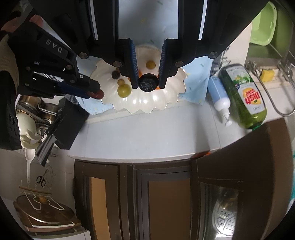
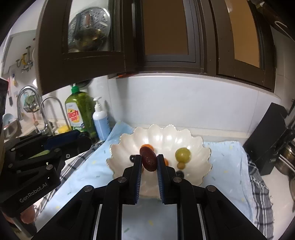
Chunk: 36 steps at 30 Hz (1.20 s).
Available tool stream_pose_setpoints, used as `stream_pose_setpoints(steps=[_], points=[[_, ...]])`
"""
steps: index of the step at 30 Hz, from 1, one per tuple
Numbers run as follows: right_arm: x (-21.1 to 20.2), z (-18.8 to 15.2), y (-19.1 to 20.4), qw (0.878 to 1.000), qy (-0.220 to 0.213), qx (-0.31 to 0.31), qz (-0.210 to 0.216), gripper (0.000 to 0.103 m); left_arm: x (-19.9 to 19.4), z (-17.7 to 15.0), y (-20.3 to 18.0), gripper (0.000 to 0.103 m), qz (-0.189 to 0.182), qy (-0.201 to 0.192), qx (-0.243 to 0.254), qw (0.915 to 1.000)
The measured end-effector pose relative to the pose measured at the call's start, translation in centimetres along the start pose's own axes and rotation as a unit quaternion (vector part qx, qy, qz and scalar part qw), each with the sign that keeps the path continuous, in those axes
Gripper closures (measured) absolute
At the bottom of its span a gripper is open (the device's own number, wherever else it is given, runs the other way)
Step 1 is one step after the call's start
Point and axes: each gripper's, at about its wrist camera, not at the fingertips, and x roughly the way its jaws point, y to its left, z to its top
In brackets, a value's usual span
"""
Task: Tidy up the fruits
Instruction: 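Carry the plum and red date with both tools over the bowl, then open both tools to drop the plum and red date into the bowl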
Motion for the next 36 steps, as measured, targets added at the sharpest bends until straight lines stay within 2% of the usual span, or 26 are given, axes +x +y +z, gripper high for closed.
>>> stream_pose_setpoints(steps=[9,19,29,36], points=[[3.1,2.6,-2.0,1.000,0.006,0.011,-0.010,0.085,4.1,3.1,-0.2,0.081,0.009,0.002,0.008,0.9999],[8.1,4.8,-4.3,0.999,0.030,0.029,-0.019,0.085,10.3,5.0,0.3,0.081,0.015,0.033,-0.002,0.9994],[13.4,5.7,-6.5,0.997,0.066,0.034,-0.027,0.085,16.8,5.7,0.6,0.081,0.018,0.079,0.008,0.9967],[17.2,5.7,-7.9,0.993,0.106,0.025,-0.036,0.085,21.1,5.3,0.9,0.080,0.015,0.129,0.006,0.9916]])
